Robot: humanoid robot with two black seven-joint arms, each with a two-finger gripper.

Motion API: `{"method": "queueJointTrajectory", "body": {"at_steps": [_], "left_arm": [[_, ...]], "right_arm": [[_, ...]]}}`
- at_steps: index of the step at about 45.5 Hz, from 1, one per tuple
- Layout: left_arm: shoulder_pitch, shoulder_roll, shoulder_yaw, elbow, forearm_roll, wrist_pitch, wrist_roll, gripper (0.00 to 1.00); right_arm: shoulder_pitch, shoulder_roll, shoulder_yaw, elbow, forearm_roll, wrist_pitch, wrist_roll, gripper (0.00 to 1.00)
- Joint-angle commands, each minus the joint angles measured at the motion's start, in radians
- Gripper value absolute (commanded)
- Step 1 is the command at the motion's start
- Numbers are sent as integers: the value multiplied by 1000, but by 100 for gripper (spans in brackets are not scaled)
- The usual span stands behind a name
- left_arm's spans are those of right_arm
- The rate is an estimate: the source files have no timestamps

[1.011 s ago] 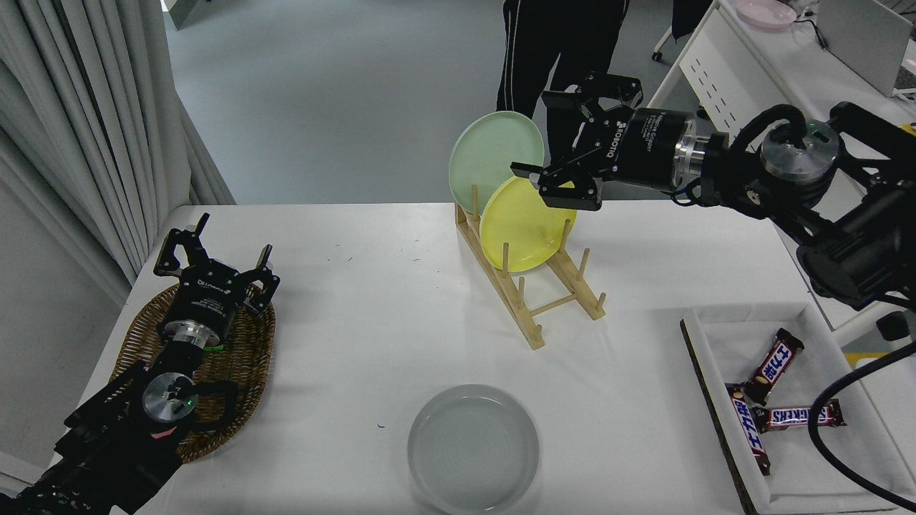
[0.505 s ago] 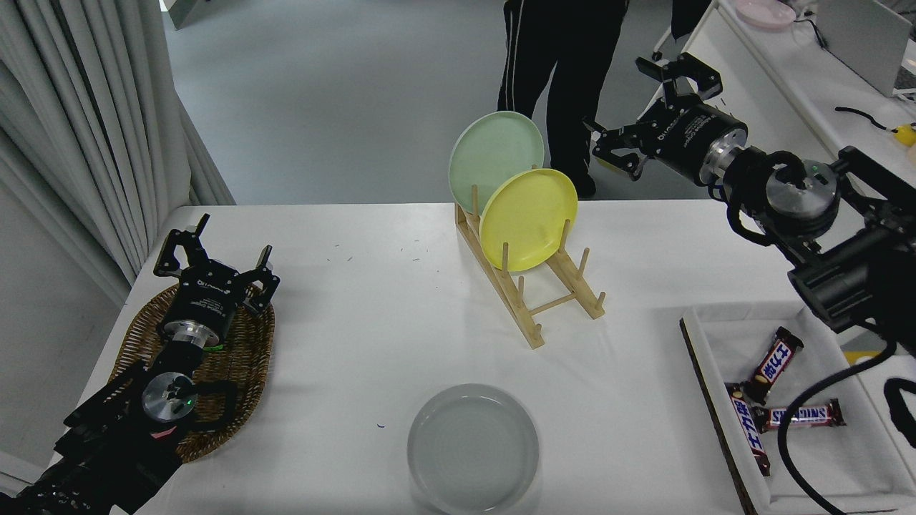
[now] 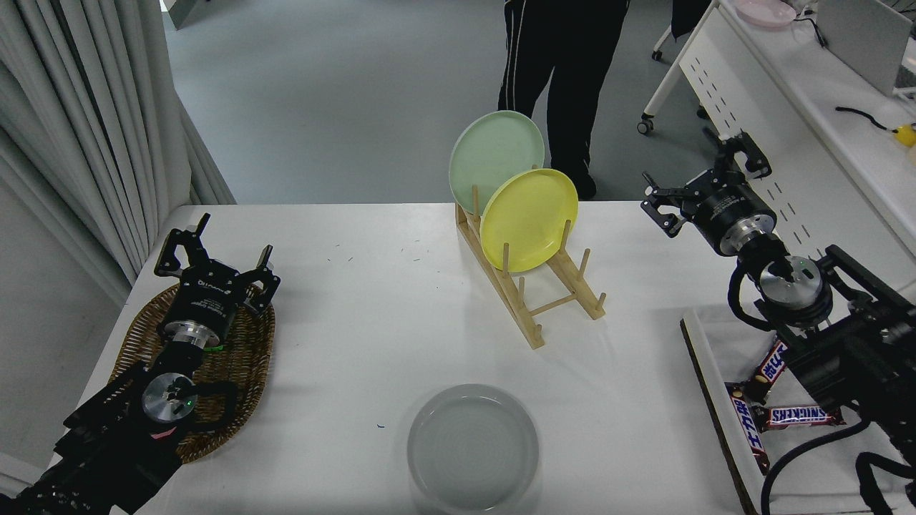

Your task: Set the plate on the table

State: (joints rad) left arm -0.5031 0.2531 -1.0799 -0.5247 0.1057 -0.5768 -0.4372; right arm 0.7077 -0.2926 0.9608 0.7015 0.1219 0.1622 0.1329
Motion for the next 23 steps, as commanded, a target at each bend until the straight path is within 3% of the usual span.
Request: {"method": "queueJointTrajectory", "body": {"at_steps": [1, 23], "left_arm": [[0, 0, 0, -1, 0, 0, 0, 100], [0, 0, 0, 0, 0, 0, 0, 100]], "right_arm": [[-119, 29, 87, 24, -99, 43, 48, 100], [-264, 58, 161, 18, -145, 184, 105, 100]]}}
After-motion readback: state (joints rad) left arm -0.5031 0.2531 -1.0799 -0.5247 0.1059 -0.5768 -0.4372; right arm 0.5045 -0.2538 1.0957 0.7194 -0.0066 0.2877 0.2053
